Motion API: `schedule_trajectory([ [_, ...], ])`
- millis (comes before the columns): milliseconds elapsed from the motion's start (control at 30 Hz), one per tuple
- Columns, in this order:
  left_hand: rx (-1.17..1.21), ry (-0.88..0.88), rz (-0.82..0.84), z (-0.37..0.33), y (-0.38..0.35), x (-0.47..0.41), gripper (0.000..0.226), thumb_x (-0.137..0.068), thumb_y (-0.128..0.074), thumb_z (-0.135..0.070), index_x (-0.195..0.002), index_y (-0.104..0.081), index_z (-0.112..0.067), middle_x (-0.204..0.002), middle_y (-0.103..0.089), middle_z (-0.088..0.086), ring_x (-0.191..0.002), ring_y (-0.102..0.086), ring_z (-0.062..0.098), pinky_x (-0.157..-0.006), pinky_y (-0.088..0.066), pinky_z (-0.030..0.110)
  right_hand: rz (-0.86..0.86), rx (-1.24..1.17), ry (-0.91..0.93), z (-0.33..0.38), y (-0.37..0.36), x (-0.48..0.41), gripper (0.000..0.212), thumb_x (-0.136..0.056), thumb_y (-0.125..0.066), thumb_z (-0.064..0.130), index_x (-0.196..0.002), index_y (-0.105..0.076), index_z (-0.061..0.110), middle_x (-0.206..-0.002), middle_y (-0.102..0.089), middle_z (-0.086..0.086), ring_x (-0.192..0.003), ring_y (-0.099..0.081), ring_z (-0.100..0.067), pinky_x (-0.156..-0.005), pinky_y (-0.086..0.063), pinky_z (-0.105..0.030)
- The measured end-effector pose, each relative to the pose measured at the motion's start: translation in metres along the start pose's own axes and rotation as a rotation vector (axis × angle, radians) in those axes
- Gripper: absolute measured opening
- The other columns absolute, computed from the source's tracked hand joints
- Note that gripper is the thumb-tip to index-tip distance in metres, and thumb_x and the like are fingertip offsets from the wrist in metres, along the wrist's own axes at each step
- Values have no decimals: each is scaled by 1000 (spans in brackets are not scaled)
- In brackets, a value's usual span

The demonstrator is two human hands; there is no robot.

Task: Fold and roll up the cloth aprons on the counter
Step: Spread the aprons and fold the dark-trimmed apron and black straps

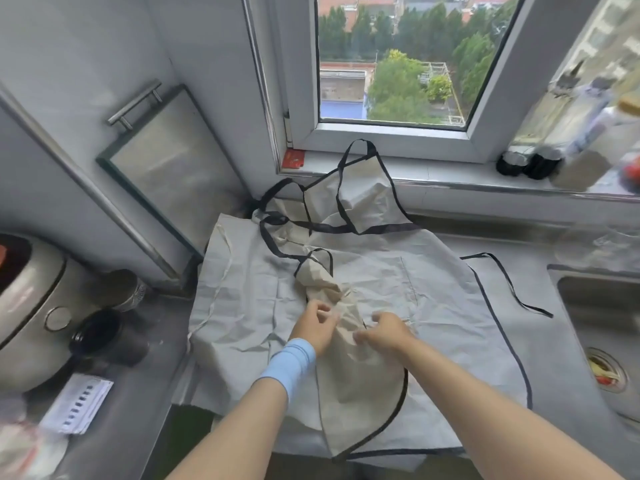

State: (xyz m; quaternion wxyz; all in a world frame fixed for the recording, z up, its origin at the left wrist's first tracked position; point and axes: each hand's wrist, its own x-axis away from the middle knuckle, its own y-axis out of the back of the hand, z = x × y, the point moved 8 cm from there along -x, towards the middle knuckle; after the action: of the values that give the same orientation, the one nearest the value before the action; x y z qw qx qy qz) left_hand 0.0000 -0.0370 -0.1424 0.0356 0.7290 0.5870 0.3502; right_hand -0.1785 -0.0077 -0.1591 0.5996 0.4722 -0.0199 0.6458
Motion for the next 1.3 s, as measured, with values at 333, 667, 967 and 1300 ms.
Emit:
schedule_trajectory([
  [333, -167, 300, 131, 3, 67, 20, 63, -74, -62, -55, -123, -60, -15, -104, -69, 11, -85, -70, 28, -59, -53, 27, 436, 375, 314, 102, -60, 59, 44, -77, -69, 33, -119, -67, 43, -108, -71, 11, -74, -66, -9, -72, -52, -25],
  [667, -325, 217, 329, 34, 105, -12, 12, -79, -67, -21, -75, -56, -26, -87, -63, 1, -87, -68, 21, -68, -51, 28, -100, 407, 350, 164, -3, -46, 60, -89, -57, 29, -147, -40, 23, -145, -48, -3, -122, -54, -23, -94, -48, -35],
  [967, -284, 352, 163, 4, 140, -97, 35, -92, -45, -32, -102, -65, -4, -103, -65, 16, -89, -64, 32, -83, -52, 35, -27, 159, 550, 220, 0, -97, 18, -89, -54, 24, -84, -72, 24, -82, -70, 6, -81, -63, -15, -73, -51, -33],
  [1300, 203, 506, 146, -9, 107, -149, 14, -86, -69, -10, -84, -55, -11, -83, -59, 4, -72, -58, 15, -65, -54, 26, 76, -492, 414, 228, 74, -118, 17, -82, -36, 0, -75, -51, 5, -50, -51, -7, -47, -42, -22, -41, -33, -23],
])
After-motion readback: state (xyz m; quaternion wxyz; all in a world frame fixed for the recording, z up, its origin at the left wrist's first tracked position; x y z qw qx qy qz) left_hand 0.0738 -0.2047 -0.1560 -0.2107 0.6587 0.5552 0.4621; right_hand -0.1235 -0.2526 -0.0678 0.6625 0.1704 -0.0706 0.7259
